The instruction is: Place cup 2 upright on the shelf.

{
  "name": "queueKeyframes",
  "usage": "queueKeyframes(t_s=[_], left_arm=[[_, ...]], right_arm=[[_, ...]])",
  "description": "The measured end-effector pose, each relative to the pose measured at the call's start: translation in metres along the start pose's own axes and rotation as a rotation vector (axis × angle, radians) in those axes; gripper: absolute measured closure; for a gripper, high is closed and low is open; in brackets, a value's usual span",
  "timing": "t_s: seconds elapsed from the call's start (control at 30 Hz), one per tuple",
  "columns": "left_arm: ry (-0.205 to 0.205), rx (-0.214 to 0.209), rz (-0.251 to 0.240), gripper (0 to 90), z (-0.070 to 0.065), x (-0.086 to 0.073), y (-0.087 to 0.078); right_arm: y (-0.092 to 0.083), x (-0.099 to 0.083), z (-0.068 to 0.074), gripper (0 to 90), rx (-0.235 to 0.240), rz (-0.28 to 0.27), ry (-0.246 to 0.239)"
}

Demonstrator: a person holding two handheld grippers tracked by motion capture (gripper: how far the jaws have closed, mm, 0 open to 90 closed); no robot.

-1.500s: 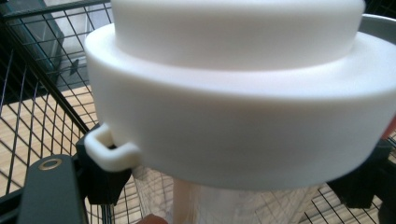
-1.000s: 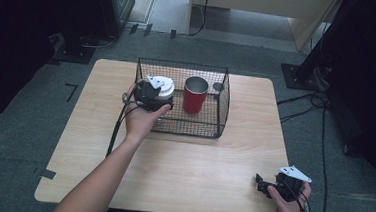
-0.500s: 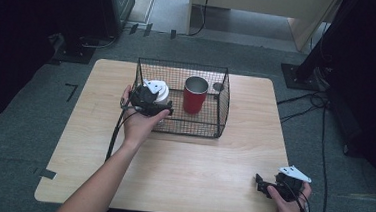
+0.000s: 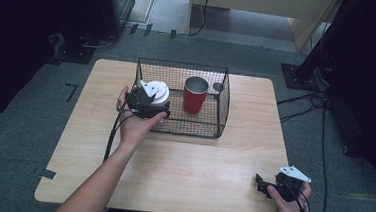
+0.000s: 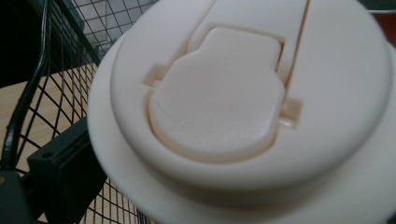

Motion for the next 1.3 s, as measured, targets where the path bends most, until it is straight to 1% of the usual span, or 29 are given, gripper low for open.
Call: queueKeyframes(t_s=[0.17,0.23,0.3,0.5,0.67,0.77,0.93,1.1,1.2,1.3], left_arm=[[-0.004,0.000,-0.041,0.0,0.004,0.004,-0.009],[0.004,-0.004,-0.053,0.0,0.004,0.005,-0.013],[0.002,-0.006,-0.066,0.0,0.005,0.006,-0.017],[-0.027,-0.031,-0.125,0.0,0.011,0.010,-0.037],[-0.045,-0.049,-0.160,0.0,0.018,0.008,-0.054],[-0.051,-0.052,-0.173,0.0,0.021,0.003,-0.062],[-0.059,-0.053,-0.179,0.0,0.029,-0.008,-0.072],[-0.076,-0.046,-0.180,0.0,0.038,-0.024,-0.080],[-0.094,-0.043,-0.181,0.0,0.041,-0.034,-0.085],[-0.101,-0.045,-0.174,0.0,0.043,-0.043,-0.087]], right_arm=[[0.000,0.000,0.000,0.0,0.001,0.000,0.002],[0.000,0.000,0.000,0.0,-0.003,0.001,0.000],[0.000,0.000,0.000,0.0,-0.003,0.001,-0.001],[0.000,0.000,0.000,0.0,-0.005,0.002,-0.004],[0.000,0.000,0.000,0.0,-0.005,0.002,-0.004],[0.000,0.000,0.000,0.0,-0.005,0.002,-0.005],[0.000,0.000,0.000,0.0,-0.006,0.002,-0.005],[0.000,0.000,0.000,0.0,-0.005,0.002,-0.004],[0.000,0.000,0.000,0.0,-0.006,0.002,-0.005],[0.000,0.000,0.000,0.0,-0.006,0.002,-0.006]])
Point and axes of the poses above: each handheld gripper's, and its own axes: y roughly forward along the jaws, x roughly out of its top, z roughly to its left, the point moved 6 cm from there along y, roughly forward along the jaws, and after that the axes turned 8 degrees about y, right-handed, at the moved point
